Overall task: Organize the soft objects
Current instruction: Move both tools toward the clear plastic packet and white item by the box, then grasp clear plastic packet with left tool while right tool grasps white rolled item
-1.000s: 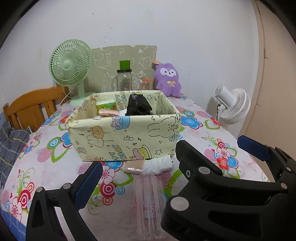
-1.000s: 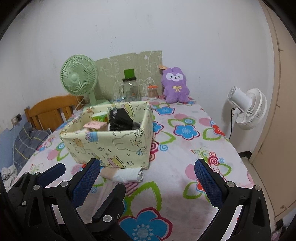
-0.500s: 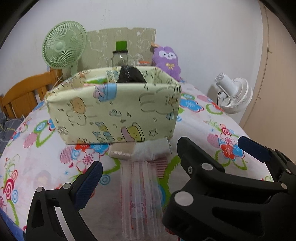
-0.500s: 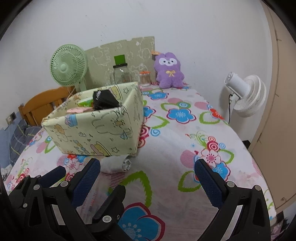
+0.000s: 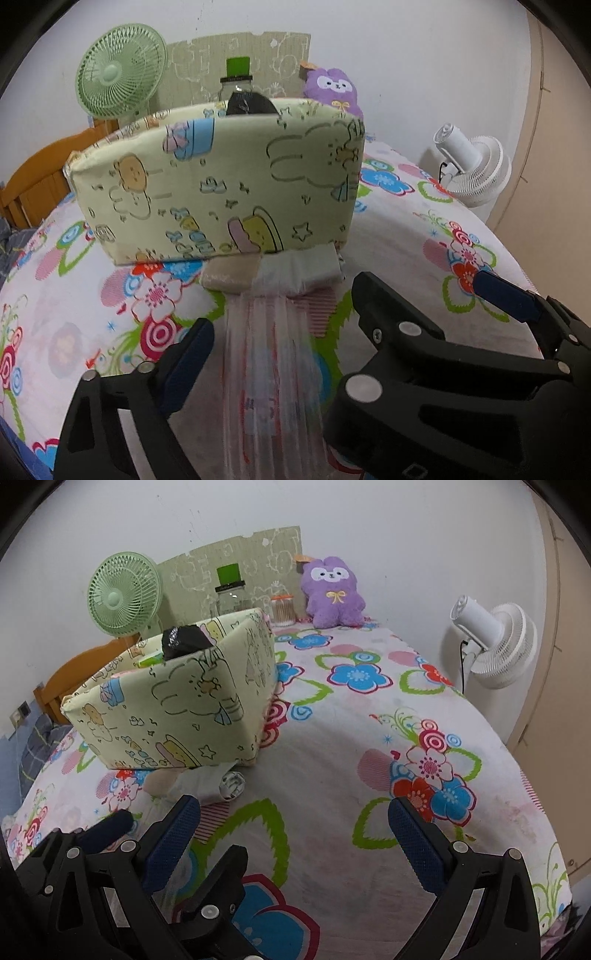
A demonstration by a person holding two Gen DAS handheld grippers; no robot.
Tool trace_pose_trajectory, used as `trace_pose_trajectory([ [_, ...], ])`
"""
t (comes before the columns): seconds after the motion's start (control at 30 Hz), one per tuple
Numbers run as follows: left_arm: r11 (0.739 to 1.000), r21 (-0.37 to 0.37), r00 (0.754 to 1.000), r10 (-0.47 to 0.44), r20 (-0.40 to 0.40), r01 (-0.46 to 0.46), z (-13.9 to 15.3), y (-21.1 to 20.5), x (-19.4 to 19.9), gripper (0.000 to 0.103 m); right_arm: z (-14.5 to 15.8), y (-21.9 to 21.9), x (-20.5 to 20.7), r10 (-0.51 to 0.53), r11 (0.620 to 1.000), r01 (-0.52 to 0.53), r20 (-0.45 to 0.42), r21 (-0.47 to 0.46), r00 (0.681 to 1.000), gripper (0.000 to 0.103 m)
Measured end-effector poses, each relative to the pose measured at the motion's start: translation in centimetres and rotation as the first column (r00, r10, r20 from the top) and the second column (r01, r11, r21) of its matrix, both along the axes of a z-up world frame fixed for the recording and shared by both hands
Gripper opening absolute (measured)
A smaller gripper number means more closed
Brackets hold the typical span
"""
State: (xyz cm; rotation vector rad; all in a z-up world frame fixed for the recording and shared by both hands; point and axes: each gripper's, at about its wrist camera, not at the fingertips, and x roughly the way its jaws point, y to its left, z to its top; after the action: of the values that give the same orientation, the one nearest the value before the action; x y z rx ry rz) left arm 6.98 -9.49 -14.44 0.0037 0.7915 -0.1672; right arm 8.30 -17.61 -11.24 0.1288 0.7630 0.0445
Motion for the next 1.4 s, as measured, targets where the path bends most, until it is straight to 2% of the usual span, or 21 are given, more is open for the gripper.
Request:
trace_pose_trajectory([
  [0.13, 1.000, 0.013, 1.000, 0.022, 0.008, -0.022, 0.0, 0.4, 0.0, 0.070, -0.1, 0.2, 0.0, 0.006, 1.000, -0.006, -0.004, -0.007, 1.000, 0.103],
  [0.27, 0.999, 0.023, 0.999, 0.026, 0.023, -0.026, 0.1, 1.1, 0.0, 0.043, -0.3, 0.6, 0.3, 0.014, 1.000, -0.014, -0.013, -0.009, 1.000, 0.103],
  [0.43, 1.000, 0.024, 1.000, 0.013, 0.024, -0.013, 0.2, 1.6, -0.1, 0.033, -0.2, 1.5, 0.3, 0.027, 1.000, -0.027, -0.017, -0.011, 0.999, 0.103],
  [0.7, 0.999, 0.039, 1.000, 0.011, 0.021, -0.012, 0.7, 2.7, -0.2, 0.027, 0.2, 2.9, 0.2, 0.032, 0.999, -0.032, -0.021, -0.022, 0.999, 0.103],
  [0.87, 0.997, 0.064, 0.999, 0.030, 0.034, -0.032, 1.1, 3.9, -0.1, 0.027, 0.4, 4.1, 0.2, 0.044, 0.999, -0.044, -0.024, -0.029, 0.999, 0.103],
  [1.4, 0.994, 0.057, 0.994, 0.094, 0.054, -0.097, 1.9, 6.9, 1.2, 0.026, 1.3, 7.0, 2.0, 0.044, 0.999, -0.044, -0.032, -0.016, 0.999, 0.103],
])
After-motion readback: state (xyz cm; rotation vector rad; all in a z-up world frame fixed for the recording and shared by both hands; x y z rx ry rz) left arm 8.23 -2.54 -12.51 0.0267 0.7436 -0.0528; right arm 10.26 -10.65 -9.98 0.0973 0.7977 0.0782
